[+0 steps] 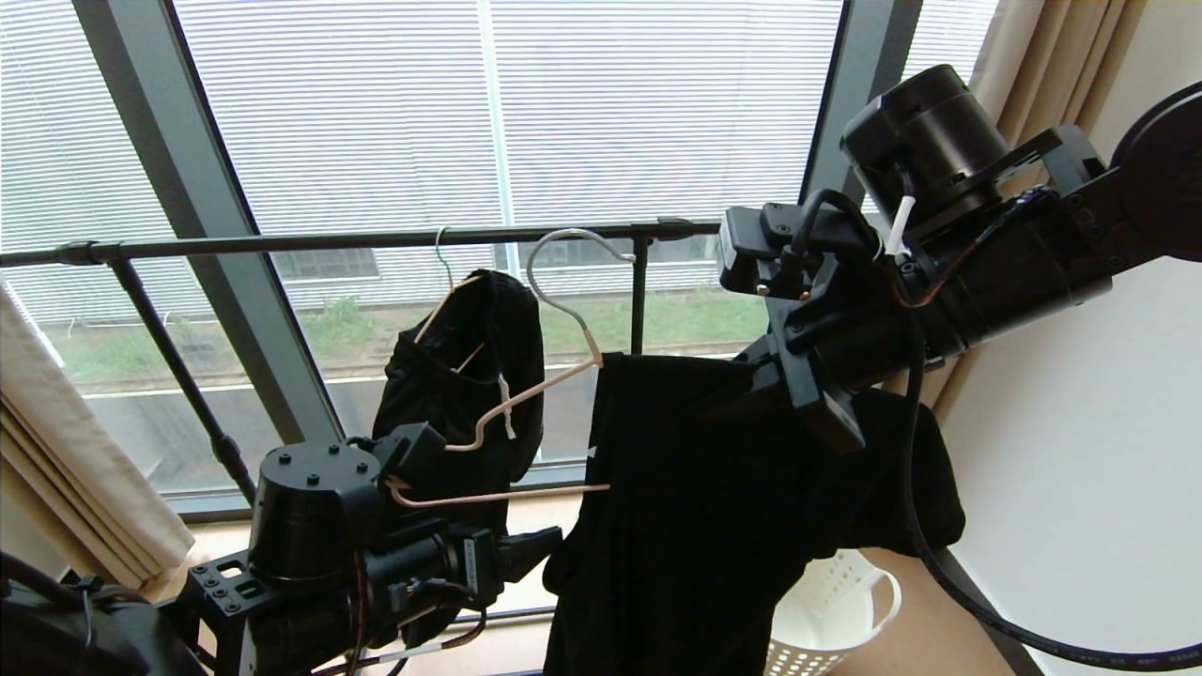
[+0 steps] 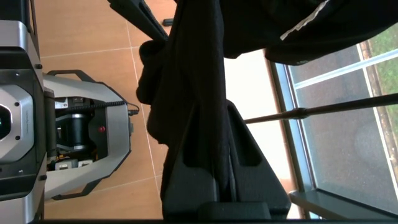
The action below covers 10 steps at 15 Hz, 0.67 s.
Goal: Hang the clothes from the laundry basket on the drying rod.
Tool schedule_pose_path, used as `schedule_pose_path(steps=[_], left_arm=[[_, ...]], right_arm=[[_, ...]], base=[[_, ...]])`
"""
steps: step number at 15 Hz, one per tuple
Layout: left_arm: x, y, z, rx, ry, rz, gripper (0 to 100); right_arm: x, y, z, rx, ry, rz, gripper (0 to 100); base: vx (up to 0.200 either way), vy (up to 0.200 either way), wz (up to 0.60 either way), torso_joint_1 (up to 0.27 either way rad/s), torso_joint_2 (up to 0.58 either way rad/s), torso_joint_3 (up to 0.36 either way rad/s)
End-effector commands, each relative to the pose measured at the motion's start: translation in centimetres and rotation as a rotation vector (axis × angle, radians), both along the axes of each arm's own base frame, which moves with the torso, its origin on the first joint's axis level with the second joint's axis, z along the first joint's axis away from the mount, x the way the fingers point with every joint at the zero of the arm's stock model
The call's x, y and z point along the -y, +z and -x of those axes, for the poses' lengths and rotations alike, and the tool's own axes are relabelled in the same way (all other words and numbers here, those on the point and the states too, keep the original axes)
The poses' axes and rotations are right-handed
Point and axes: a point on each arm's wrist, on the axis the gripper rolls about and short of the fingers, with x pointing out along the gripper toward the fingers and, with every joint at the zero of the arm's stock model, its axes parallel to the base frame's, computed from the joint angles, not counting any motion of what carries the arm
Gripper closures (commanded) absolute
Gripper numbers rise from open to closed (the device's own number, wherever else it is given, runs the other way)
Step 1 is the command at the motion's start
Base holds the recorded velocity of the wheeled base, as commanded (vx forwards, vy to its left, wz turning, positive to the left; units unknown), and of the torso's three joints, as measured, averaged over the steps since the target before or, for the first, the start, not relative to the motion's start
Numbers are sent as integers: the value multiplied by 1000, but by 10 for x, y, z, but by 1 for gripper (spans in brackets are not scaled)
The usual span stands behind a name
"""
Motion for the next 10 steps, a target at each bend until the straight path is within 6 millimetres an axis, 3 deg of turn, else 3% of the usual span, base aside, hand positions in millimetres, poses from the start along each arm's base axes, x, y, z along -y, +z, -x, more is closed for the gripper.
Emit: schedule_pose_path(steps=[1, 10], left_arm=[[3, -3, 1, -11, -13, -8, 0], [1, 8, 10, 46, -24, 28, 0]], right_arm=[[0, 1, 0, 3, 2, -2, 100], [2, 0, -3, 2, -8, 0, 100]], base=[[0, 0, 0, 0, 0, 0], [0, 0, 0, 0, 0, 0]])
